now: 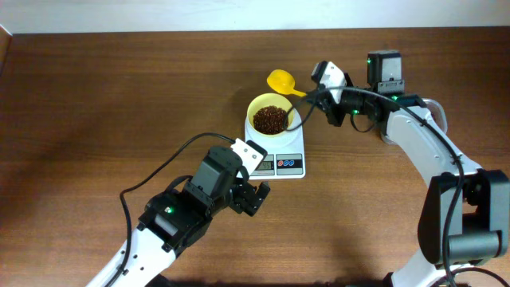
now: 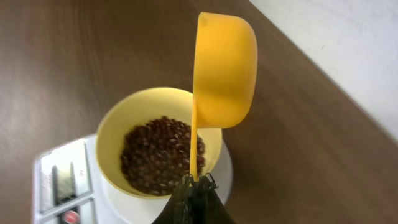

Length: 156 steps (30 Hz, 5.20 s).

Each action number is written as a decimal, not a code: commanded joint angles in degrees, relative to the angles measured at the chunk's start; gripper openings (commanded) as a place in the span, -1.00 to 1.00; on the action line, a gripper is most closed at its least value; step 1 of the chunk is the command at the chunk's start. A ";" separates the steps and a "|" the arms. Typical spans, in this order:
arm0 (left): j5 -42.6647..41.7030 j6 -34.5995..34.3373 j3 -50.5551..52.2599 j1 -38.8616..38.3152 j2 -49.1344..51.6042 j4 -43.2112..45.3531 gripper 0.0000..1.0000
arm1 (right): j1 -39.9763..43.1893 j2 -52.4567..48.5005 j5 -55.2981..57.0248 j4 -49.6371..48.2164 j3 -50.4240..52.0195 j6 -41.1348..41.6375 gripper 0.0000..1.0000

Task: Scoop item into bowl and weigh 50g on scale
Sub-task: 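Move the empty scoop with the right gripper back toward the tub, then dip the yellow scoop into the bean tub and lift it, right gripper, then carry the filled scoop with the right gripper over the yellow bowl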

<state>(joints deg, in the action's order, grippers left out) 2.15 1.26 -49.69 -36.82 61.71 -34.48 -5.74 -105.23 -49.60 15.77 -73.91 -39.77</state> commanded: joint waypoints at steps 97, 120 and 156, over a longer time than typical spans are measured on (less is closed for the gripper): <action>0.44 -0.57 0.33 0.24 -0.66 0.09 0.98 | 15.76 2.64 44.48 34.58 -3.15 47.32 -0.92; 0.42 -0.57 0.33 0.24 -0.66 0.09 0.98 | 32.59 2.75 14.47 33.99 -3.26 44.68 -0.92; 0.42 -0.57 0.33 0.24 -0.66 0.09 0.98 | 9.31 2.75 -9.11 24.55 -3.26 42.40 -0.92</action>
<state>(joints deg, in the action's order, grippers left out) 2.15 1.26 -49.69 -36.82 61.71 -34.46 6.61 -102.08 -57.32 42.39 -76.93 -1.06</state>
